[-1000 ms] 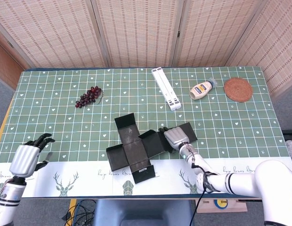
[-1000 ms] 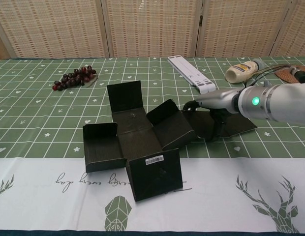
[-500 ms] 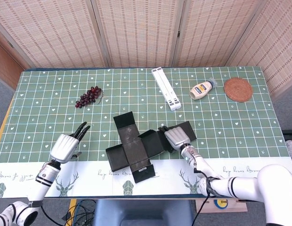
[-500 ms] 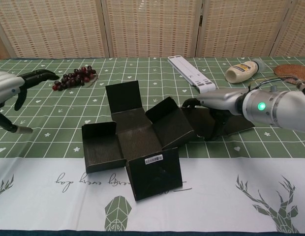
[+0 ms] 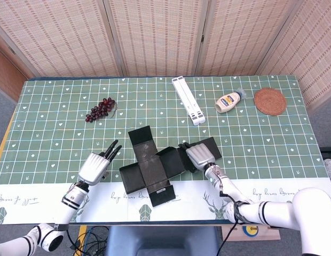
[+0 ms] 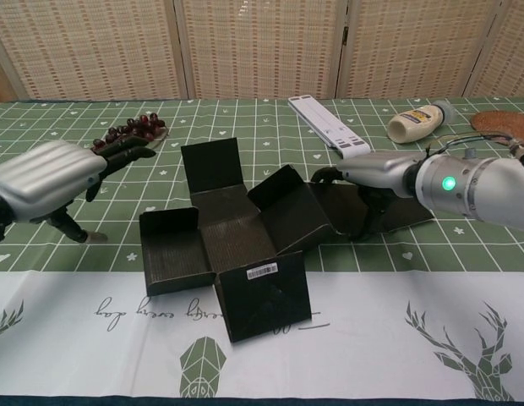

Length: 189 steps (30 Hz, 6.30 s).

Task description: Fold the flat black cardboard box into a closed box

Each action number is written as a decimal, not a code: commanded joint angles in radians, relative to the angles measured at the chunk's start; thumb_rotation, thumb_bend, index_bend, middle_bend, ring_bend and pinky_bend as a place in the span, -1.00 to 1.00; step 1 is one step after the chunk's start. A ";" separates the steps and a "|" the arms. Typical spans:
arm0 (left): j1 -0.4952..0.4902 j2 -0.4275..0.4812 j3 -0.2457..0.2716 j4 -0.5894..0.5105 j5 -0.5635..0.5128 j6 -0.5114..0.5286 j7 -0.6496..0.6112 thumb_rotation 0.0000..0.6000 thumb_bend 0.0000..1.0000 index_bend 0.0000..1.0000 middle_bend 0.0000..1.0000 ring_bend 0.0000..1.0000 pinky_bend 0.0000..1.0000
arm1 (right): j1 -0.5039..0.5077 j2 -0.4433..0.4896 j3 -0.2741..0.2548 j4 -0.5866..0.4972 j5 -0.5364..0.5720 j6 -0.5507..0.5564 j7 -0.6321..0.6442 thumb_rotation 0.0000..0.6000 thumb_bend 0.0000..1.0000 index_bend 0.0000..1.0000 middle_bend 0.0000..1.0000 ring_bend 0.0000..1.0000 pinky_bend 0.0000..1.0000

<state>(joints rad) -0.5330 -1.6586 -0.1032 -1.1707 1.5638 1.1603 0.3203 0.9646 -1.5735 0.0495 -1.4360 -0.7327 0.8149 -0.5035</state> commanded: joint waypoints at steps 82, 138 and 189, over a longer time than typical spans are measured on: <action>-0.239 -0.015 0.017 -0.138 -0.124 -0.386 -1.064 1.00 -0.82 -0.85 -0.93 0.05 0.66 | 0.138 0.214 -0.046 -0.120 -0.524 -0.208 0.051 1.00 -0.30 -0.43 -0.35 0.66 0.98; -0.285 0.031 0.017 -0.227 -0.180 -0.510 -1.136 1.00 -0.82 -0.48 -0.55 0.11 0.66 | 0.099 0.177 -0.011 -0.087 -0.642 -0.153 0.070 1.00 -0.37 -1.00 -1.00 0.39 0.98; -0.389 0.453 0.059 -0.412 0.064 -0.466 -1.936 1.00 -0.82 -0.54 -0.55 0.11 0.67 | -0.339 0.131 -0.030 0.069 -1.038 0.601 0.551 1.00 -0.88 -1.00 -1.00 0.36 0.98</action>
<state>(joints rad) -0.9077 -1.2146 -0.0519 -1.5892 1.6207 0.6911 -1.5873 0.6347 -1.4121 0.0063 -1.3864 -1.7620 1.3952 0.0670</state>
